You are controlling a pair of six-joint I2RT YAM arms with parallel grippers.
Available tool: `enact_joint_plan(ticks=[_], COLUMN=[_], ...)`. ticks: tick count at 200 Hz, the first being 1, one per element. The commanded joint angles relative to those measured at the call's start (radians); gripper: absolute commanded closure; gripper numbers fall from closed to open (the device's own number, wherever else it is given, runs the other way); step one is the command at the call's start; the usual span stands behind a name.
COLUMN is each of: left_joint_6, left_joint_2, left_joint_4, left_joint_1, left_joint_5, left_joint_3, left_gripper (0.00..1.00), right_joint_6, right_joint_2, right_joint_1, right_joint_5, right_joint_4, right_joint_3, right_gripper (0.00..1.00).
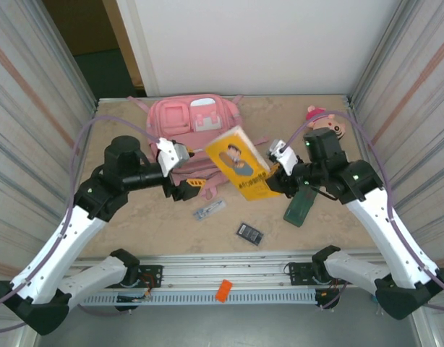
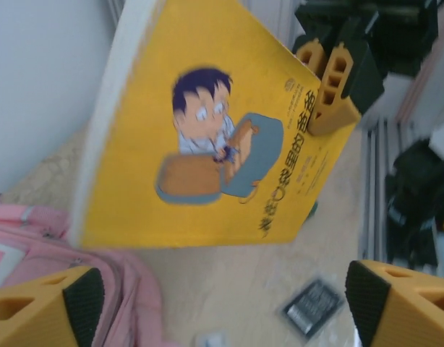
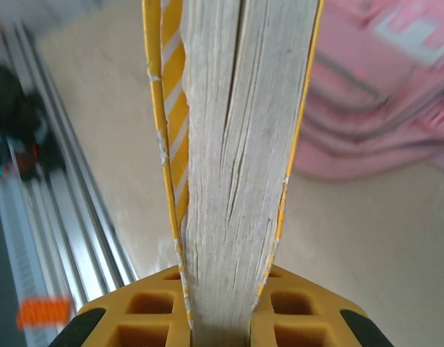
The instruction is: Pack books, pencil case, and school supplies into a backpack
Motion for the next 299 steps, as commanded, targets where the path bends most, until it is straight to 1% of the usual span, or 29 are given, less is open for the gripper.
enact_joint_plan(ticks=[1,19,47,57,73,93,103,113,119,124,134,141,146,156,172,187,206,226,242,250,259,264,267,268,269,270,279,293,299], left_joint_6=[0.210,0.209,0.212,0.217,0.203,0.199,0.194,0.171,0.151,0.127,0.054,-0.017,-0.077,-0.216,-0.400,-0.497,-0.581,-0.672,-0.735,-0.743,-0.718,-0.695,-0.681,-0.676,-0.670,-0.663,-0.592,-0.459,-0.385], left_joint_2=[0.038,0.062,0.112,0.128,0.155,0.172,0.169,0.163,0.158,0.155,0.147,0.142,0.136,0.128,0.126,0.140,0.166,0.191,0.199,0.203,0.211,0.212,0.212,0.212,0.212,0.212,0.206,0.200,0.204], left_joint_4=[-0.139,-0.114,-0.097,-0.097,-0.085,-0.091,-0.087,-0.071,-0.057,-0.038,0.022,0.087,0.148,0.294,0.508,0.605,0.695,0.808,0.892,0.897,0.858,0.819,0.797,0.788,0.779,0.771,0.675,0.476,0.406], left_joint_1=[0.003,0.003,0.003,0.002,-0.003,-0.015,-0.017,-0.011,-0.005,0.006,0.037,0.064,0.080,0.107,0.129,0.136,0.137,0.136,0.135,0.135,0.133,0.133,0.133,0.133,0.133,0.133,0.134,0.136,0.138], left_joint_5=[0.029,0.054,0.103,0.129,0.212,0.312,0.322,0.322,0.326,0.337,0.382,0.429,0.463,0.514,0.546,0.545,0.564,0.579,0.556,0.553,0.542,0.523,0.512,0.506,0.500,0.494,0.420,0.220,0.143], left_joint_3=[0.035,0.035,0.038,0.039,0.044,0.045,0.039,0.030,0.024,0.019,0.005,-0.009,-0.022,-0.055,-0.097,-0.101,-0.092,-0.092,-0.106,-0.104,-0.099,-0.097,-0.095,-0.094,-0.094,-0.093,-0.087,-0.068,-0.056], left_gripper=[0.09,0.09,0.08,0.10,0.21,0.39,0.51,0.65,0.74,0.83,0.95,1.00,1.00,1.00,1.00,1.00,1.00,1.00,1.00,1.00,0.98,0.94,0.91,0.89,0.88,0.87,0.71,0.47,0.42], right_joint_6=[-0.271,-0.332,-0.368,-0.377,-0.371,-0.347,-0.333,-0.313,-0.296,-0.274,-0.194,-0.113,-0.050,0.075,0.195,0.333,0.450,0.597,0.704,0.742,0.778,0.790,0.793,0.793,0.793,0.793,0.782,0.776,0.794], right_joint_2=[-0.010,0.005,0.057,0.070,0.080,0.079,0.073,0.063,0.055,0.046,0.020,-0.005,-0.023,-0.054,-0.102,-0.128,-0.151,-0.149,-0.126,-0.113,-0.099,-0.092,-0.085,-0.083,-0.082,-0.080,-0.067,-0.056,-0.057], right_joint_1=[0.017,0.054,0.104,0.118,0.126,0.121,0.114,0.103,0.092,0.081,0.051,0.021,-0.004,-0.066,-0.199,-0.283,-0.327,-0.337,-0.337,-0.335,-0.334,-0.335,-0.335,-0.335,-0.334,-0.335,-0.341,-0.373,-0.394], right_joint_5=[-0.009,-0.018,-0.029,-0.040,-0.056,-0.078,-0.093,-0.106,-0.118,-0.125,-0.135,-0.141,-0.141,-0.162,-0.346,-0.479,-0.564,-0.621,-0.672,-0.689,-0.716,-0.730,-0.745,-0.747,-0.751,-0.754,-0.763,-0.713,-0.668], right_joint_4=[-0.085,-0.085,-0.109,-0.105,-0.075,-0.011,0.021,0.050,0.069,0.086,0.133,0.181,0.215,0.269,0.327,0.421,0.545,0.715,0.840,0.884,0.929,0.952,0.959,0.962,0.962,0.963,0.921,0.822,0.790], right_joint_3=[0.015,0.015,0.043,0.047,0.047,0.045,0.043,0.041,0.038,0.031,0.006,-0.021,-0.047,-0.097,-0.174,-0.235,-0.293,-0.340,-0.361,-0.362,-0.360,-0.356,-0.352,-0.350,-0.348,-0.346,-0.324,-0.294,-0.293], right_gripper=[1.00,1.00,1.00,1.00,1.00,1.00,1.00,0.97,0.94,0.88,0.65,0.48,0.37,0.26,0.21,0.19,0.18,0.17,0.20,0.26,0.51,0.71,0.87,0.90,0.98,1.00,1.00,1.00,1.00])
